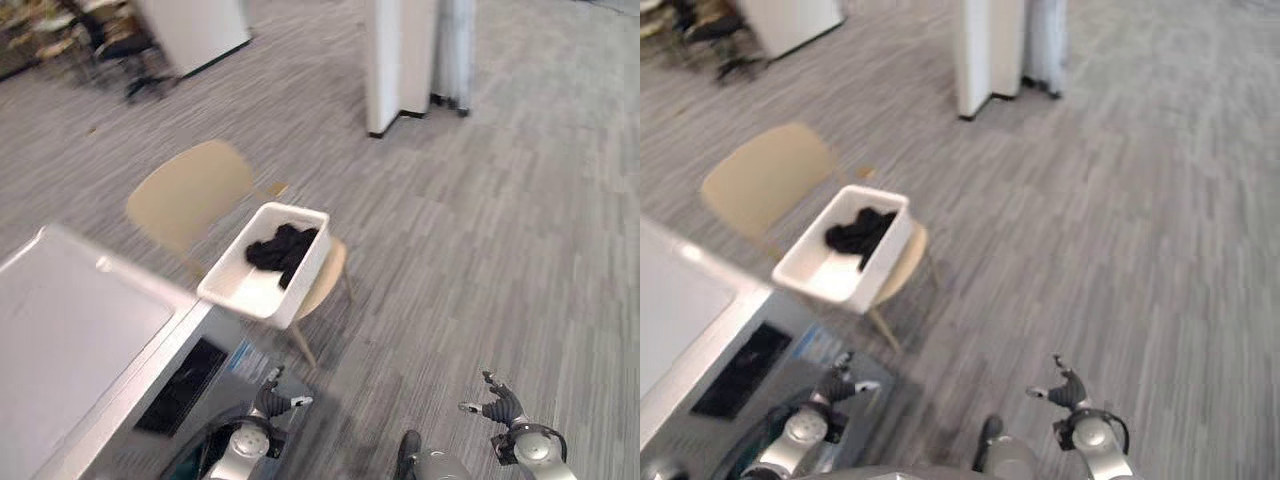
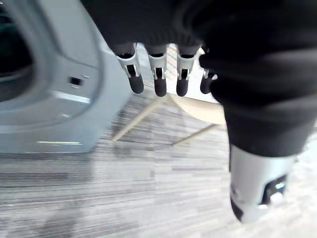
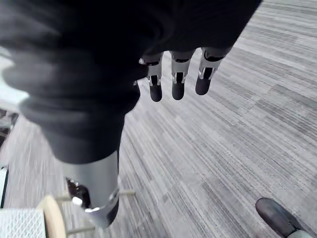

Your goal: Grab the laundry basket,head to the washer,open it,put in the laundry and shut it.

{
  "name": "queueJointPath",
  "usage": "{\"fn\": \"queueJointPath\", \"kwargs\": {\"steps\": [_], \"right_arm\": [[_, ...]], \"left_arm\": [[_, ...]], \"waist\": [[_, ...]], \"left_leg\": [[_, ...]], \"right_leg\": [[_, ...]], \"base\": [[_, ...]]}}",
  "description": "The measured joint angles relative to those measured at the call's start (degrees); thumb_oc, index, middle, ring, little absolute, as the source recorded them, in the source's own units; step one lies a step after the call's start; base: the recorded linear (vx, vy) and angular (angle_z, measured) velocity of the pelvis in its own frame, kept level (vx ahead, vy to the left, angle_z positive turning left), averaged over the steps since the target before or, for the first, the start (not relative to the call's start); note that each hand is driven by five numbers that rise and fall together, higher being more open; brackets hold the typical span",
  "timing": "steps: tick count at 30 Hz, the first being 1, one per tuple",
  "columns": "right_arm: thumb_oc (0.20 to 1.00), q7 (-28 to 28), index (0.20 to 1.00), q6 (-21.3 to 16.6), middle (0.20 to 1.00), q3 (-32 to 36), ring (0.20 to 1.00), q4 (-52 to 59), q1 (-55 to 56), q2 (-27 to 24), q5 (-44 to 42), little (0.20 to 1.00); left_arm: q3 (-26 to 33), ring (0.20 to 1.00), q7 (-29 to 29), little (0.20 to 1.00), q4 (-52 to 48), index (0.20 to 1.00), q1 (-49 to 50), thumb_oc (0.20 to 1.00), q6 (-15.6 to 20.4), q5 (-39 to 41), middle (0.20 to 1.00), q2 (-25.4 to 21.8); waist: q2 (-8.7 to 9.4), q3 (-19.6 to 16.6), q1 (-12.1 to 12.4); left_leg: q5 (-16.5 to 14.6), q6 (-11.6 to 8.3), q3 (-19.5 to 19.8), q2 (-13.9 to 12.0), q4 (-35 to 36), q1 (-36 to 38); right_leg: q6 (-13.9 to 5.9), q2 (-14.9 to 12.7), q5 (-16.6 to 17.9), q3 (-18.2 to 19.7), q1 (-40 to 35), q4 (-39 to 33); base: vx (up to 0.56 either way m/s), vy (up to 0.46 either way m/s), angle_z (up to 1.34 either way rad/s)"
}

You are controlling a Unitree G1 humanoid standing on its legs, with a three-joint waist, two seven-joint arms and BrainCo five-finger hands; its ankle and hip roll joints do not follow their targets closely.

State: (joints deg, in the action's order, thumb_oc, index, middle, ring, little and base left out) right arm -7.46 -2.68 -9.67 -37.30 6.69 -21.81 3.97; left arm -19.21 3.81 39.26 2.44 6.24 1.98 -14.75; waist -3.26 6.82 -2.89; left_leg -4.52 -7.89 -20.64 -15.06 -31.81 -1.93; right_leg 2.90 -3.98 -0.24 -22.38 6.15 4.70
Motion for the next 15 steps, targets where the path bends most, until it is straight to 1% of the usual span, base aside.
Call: {"fn": "queueJointPath", "kwargs": {"steps": [1,2,3,4,5,6,7,8,9,10,11,12,13,14,15], "right_arm": [[1.0,0.0,1.0,0.0,1.0,0.0,1.0,0.0,0.3,-0.2,0.0,1.0],[1.0,0.0,1.0,0.1,1.0,-0.4,1.0,0.2,0.8,-0.3,0.0,1.0],[1.0,0.0,1.0,0.1,1.0,-1.8,1.0,0.2,0.2,-0.3,0.0,1.0],[1.0,0.0,1.0,0.1,1.0,-2.6,1.0,0.1,-0.6,-0.3,0.0,1.0],[1.0,0.1,1.0,0.1,1.0,-2.7,1.0,0.2,-1.3,0.1,0.1,1.0],[1.0,0.0,1.0,0.1,1.0,-2.8,1.0,0.1,-1.4,0.5,0.1,1.0],[1.0,0.0,1.0,0.1,1.0,-3.8,1.0,-0.4,-1.5,0.5,0.1,1.0],[1.0,0.0,1.0,0.1,1.0,-4.3,1.0,-1.2,-1.8,0.5,0.3,1.0],[1.0,0.0,1.0,0.0,1.0,-4.3,1.0,-2.7,-2.1,0.5,0.4,1.0],[1.0,-0.2,1.0,0.1,1.0,-3.9,1.0,-3.4,-2.2,0.3,0.4,1.0],[1.0,-0.2,1.0,0.1,1.0,-3.8,1.0,-3.3,-2.1,0.3,0.4,1.0],[1.0,-0.2,1.0,0.0,1.0,-3.9,1.0,-3.2,-2.0,0.4,0.4,1.0],[1.0,-0.2,1.0,0.0,1.0,-3.9,1.0,-3.2,-2.0,0.4,0.4,1.0],[1.0,-0.3,1.0,0.0,1.0,-3.8,1.0,-2.9,-2.1,0.5,0.4,1.0],[1.0,-0.2,1.0,0.0,1.0,-3.9,1.0,-2.9,-1.8,0.5,0.4,1.0]], "left_arm": [[-0.2,1.0,0.0,1.0,-0.6,1.0,0.1,1.0,0.4,0.1,1.0,0.2],[0.1,1.0,0.4,1.0,-1.2,1.0,-0.5,1.0,1.0,0.2,1.0,1.3],[0.2,1.0,0.9,1.0,-1.4,1.0,-0.5,1.0,1.3,0.2,1.0,2.0],[0.4,1.0,1.0,1.0,-1.2,1.0,-0.8,1.0,1.3,0.2,1.0,2.5],[0.4,1.0,1.0,1.0,-0.9,1.0,-0.5,1.0,1.2,0.2,1.0,2.5],[0.4,1.0,1.0,1.0,-0.5,1.0,0.0,1.0,1.0,0.2,1.0,2.5],[0.5,1.0,1.0,1.0,0.1,1.0,0.7,1.0,0.9,0.2,1.0,2.5],[0.6,1.0,1.0,1.0,0.5,1.0,0.5,1.0,0.9,0.2,1.0,2.5],[0.4,1.0,1.0,1.0,1.5,1.0,0.4,1.0,0.9,0.2,1.0,2.5],[0.6,1.0,1.0,1.0,2.1,1.0,0.0,1.0,0.7,0.2,1.0,2.4],[0.6,1.0,1.0,1.0,2.1,1.0,0.1,1.0,0.7,0.2,1.0,2.1],[0.6,1.0,1.0,1.0,2.1,1.0,0.2,1.0,0.7,0.2,1.0,1.7],[0.6,1.0,1.0,1.0,2.1,1.0,0.3,1.0,0.6,0.2,1.0,1.6],[1.6,1.0,0.9,1.0,1.4,1.0,1.2,1.0,0.6,0.2,1.0,1.6],[1.7,1.0,0.9,1.0,1.3,1.0,1.3,1.0,0.6,0.2,1.0,1.4]], "waist": [[-0.01,0.0,0.0],[0.53,0.2,-0.2],[1.45,0.6,0.8],[2.13,1.0,1.8],[2.41,1.6,2.0],[2.34,1.7,1.7],[2.49,2.0,2.0],[2.51,2.3,2.5],[2.48,2.4,3.3],[1.46,3.1,3.4],[1.43,4.0,3.5],[1.8,4.4,3.9],[1.91,4.5,4.5],[2.06,4.5,4.6],[2.49,4.7,4.5]], "left_leg": [[-0.3,-0.52,1.0,1.1,1.5,-0.9],[-0.6,-0.37,3.5,3.5,7.2,-3.3],[-0.5,-0.09,5.1,6.6,14.2,-3.5],[0.2,0.83,6.1,8.8,20.3,-3.9],[1.1,1.38,6.4,10.1,22.9,-4.9],[2.6,1.59,6.7,10.8,25.0,-6.2],[4.7,1.05,8.5,12.1,29.2,-7.1],[6.3,0.89,9.1,12.7,31.4,-7.5],[9.0,0.92,8.1,13.3,34.0,-9.6],[11.1,1.35,4.1,13.0,35.6,-11.5],[11.7,1.72,0.8,12.6,36.2,-12.3],[12.1,2.32,-0.5,12.6,36.1,-12.8],[12.9,3.51,-1.7,12.6,36.2,-12.8],[13.5,5.07,-3.5,12.4,34.5,-12.0],[13.2,5.49,-3.9,12.9,32.9,-11.5]], "right_leg": [[-0.42,0.2,0.6,-0.3,-0.9,-1.2],[-0.69,0.7,0.9,1.6,-1.9,-3.5],[-1.36,1.0,1.3,4.0,-2.4,-5.1],[-2.37,1.2,2.2,5.2,-3.1,-7.1],[-2.39,1.6,2.7,5.0,-3.8,-7.8],[-2.35,2.7,2.6,5.2,-5.1,-9.4],[-1.23,3.8,1.9,6.5,-5.9,-9.7],[-0.61,4.4,1.4,6.7,-6.5,-9.7],[0.2,5.6,0.8,6.8,-7.0,-9.7],[1.02,7.2,-0.2,5.7,-8.3,-9.7],[0.88,8.0,-0.8,5.4,-9.4,-9.7],[1.0,8.5,-1.2,5.3,-10.1,-9.7],[0.77,8.8,-1.4,5.7,-10.7,-9.7],[-0.38,9.1,-3.7,5.5,-12.5,-9.7],[-0.8,9.0,-4.4,5.2,-13.7,-9.4]], "base": [[0.2,0.001,-0.66],[0.14,0.006,-0.53],[0.15,0.005,-0.83],[0.17,-0.004,-0.99],[0.25,-0.011,-0.71],[0.25,-0.018,-0.41],[0.25,-0.022,-0.28],[0.22,-0.008,-0.29],[0.3,0.02,-0.07],[0.28,0.047,0.12],[0.33,0.051,0.18],[0.32,0.046,0.0],[0.49,0.07,-0.04],[0.48,0.071,0.03],[0.34,0.056,0.15]]}}
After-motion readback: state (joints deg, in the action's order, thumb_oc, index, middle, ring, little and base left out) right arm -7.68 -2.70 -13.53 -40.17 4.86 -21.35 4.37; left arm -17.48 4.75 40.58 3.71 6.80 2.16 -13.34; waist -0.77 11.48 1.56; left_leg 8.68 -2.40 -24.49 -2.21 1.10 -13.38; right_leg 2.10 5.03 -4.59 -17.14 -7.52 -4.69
